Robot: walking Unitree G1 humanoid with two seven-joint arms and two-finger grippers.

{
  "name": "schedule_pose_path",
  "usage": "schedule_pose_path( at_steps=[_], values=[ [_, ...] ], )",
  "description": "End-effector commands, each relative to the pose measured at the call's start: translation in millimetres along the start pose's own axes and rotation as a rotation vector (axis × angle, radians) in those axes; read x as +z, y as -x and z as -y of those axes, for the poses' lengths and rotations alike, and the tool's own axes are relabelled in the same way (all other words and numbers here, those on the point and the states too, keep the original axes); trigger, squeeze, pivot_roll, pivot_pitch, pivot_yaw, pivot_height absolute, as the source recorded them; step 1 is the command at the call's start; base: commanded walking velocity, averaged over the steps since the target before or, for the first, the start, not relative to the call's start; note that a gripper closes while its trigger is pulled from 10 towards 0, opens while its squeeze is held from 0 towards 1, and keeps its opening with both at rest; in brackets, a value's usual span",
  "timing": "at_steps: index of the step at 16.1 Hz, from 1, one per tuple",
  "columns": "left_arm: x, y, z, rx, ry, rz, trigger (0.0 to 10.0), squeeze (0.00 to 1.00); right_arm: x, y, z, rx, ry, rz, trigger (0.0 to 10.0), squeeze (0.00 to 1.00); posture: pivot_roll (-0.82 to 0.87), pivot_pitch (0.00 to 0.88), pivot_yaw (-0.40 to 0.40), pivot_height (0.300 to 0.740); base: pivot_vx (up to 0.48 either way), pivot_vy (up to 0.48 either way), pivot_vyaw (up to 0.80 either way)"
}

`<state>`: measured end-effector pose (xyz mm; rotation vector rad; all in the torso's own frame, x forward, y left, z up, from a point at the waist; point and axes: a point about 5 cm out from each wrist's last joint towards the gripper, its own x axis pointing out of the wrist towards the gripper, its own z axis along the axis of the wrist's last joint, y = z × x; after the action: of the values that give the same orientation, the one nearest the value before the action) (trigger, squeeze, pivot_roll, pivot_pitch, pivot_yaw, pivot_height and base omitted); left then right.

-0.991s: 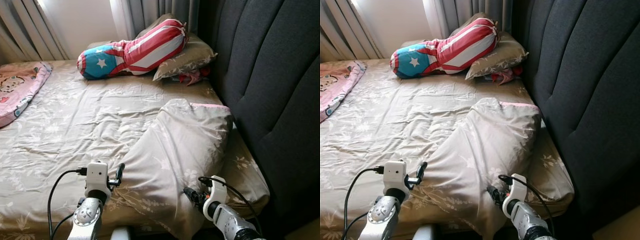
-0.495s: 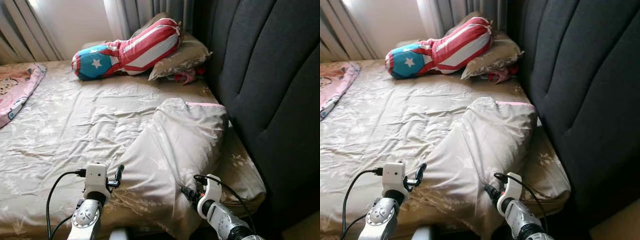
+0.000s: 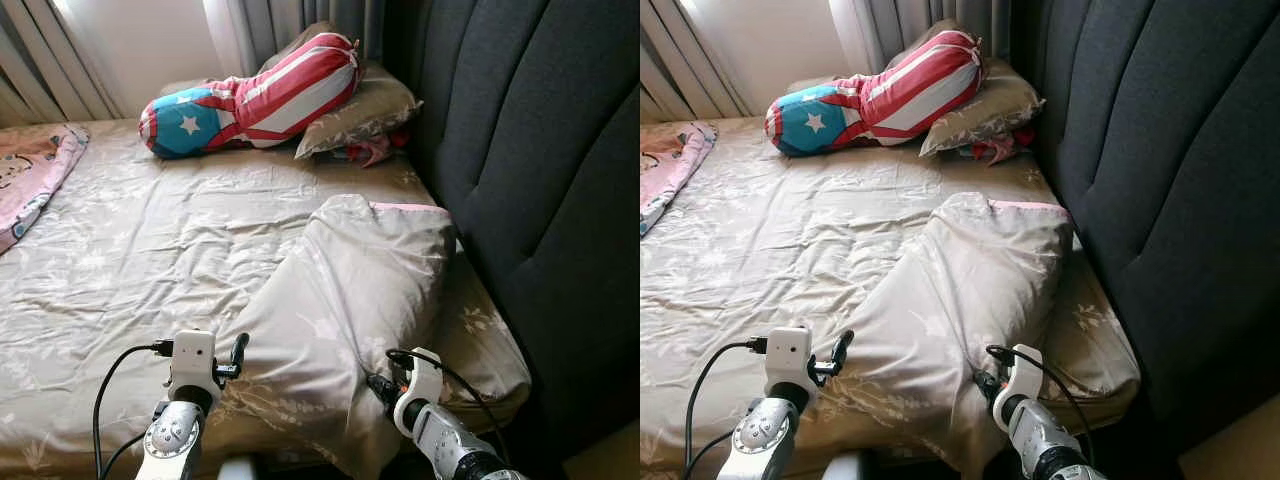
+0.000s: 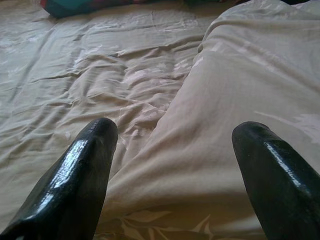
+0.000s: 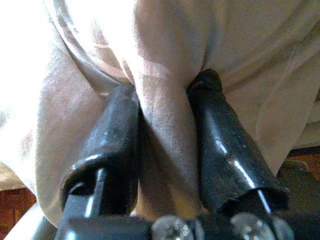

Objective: Clean up the room

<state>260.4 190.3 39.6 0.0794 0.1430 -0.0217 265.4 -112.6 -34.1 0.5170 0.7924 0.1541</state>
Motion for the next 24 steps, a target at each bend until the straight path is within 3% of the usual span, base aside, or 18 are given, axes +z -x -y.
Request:
schedule_pose_path(
  at_steps=[1, 4, 6, 7, 9, 11, 13, 15, 16, 19, 21, 23, 24],
  values=[
    [2, 0.9, 0.1, -0.009, -0.021, 0.003, 10.0, 0.00, -18, -1.1, -5.6, 0.000, -0.011, -0.067, 0.0, 0.00, 0.00, 0.026, 0.026, 0.630, 0.000, 0.000, 0.00],
    [1, 0.7, 0.8, -0.010, -0.019, 0.001, 10.0, 0.00, -14, -0.7, -2.4, -0.028, 0.002, -0.047, 0.0, 0.00, -0.01, 0.024, 0.026, 0.630, 0.000, 0.000, 0.00],
    [1, 0.2, 1.2, -0.010, -0.019, -0.002, 10.0, 0.00, -4, 1.4, 7.9, -0.099, 0.056, -0.006, 0.0, 0.00, -0.01, 0.019, 0.025, 0.630, 0.000, 0.000, 0.00],
    [0, -0.2, 1.0, -0.009, -0.019, -0.004, 10.0, 0.00, 1, 3.3, 14.7, -0.145, 0.136, -0.003, 0.0, 0.00, -0.02, 0.018, 0.025, 0.630, 0.000, 0.000, 0.00],
    [-2, -0.6, 1.2, -0.006, -0.019, -0.011, 10.0, 0.00, 16, 18.0, 50.4, -0.248, 0.147, 0.077, 0.0, 0.00, -0.02, 0.012, 0.026, 0.630, 0.000, 0.000, 0.00],
    [-3, -1.0, 1.9, -0.007, -0.020, -0.014, 10.0, 0.00, 42, 27.8, 67.7, -0.350, 0.123, 0.188, 0.0, 0.00, -0.03, 0.005, 0.030, 0.630, 0.000, 0.000, 0.00],
    [-3, -1.7, 1.6, -0.007, -0.021, -0.014, 10.0, 0.00, 90, 49.4, 91.2, -0.494, 0.137, 0.364, 0.0, 0.00, -0.03, 0.000, 0.032, 0.630, 0.000, 0.000, 0.00],
    [-3, -2.9, 0.1, -0.005, -0.024, -0.013, 10.0, 0.00, 116, 61.9, 98.4, -0.545, 0.154, 0.451, 0.0, 0.00, -0.04, 0.000, 0.034, 0.630, 0.000, 0.000, 0.00],
    [-2, -4.6, -1.0, -0.002, -0.026, -0.012, 10.0, 0.00, 148, 80.1, 106.0, -0.605, 0.179, 0.560, 0.0, 0.00, -0.05, 0.000, 0.036, 0.630, 0.000, 0.000, 0.00],
    [-2, -5.7, 0.2, -0.004, -0.026, -0.012, 10.0, 0.00, 183, 102.9, 111.1, -0.673, 0.207, 0.681, 0.0, 0.00, -0.05, 0.000, 0.038, 0.630, 0.000, 0.000, 0.00],
    [-3, -5.2, 1.8, -0.006, -0.024, -0.014, 10.0, 0.00, 191, 111.3, 113.0, -0.708, 0.210, 0.725, 0.0, 0.00, -0.05, 0.000, 0.038, 0.630, 0.000, 0.000, 0.00],
    [-5, -4.1, 2.6, -0.009, -0.025, -0.020, 10.0, 0.00, 174, 100.3, 111.8, -0.686, 0.237, 0.652, 0.0, 0.00, -0.06, 0.000, 0.039, 0.630, 0.000, 0.000, 0.00],
    [-6, -4.2, 3.1, -0.010, -0.025, -0.022, 10.0, 0.00, 156, 89.2, 109.4, -0.662, 0.254, 0.587, 4.1, 0.00, -0.05, 0.000, 0.038, 0.630, 0.000, 0.000, 0.00]
  ],
)
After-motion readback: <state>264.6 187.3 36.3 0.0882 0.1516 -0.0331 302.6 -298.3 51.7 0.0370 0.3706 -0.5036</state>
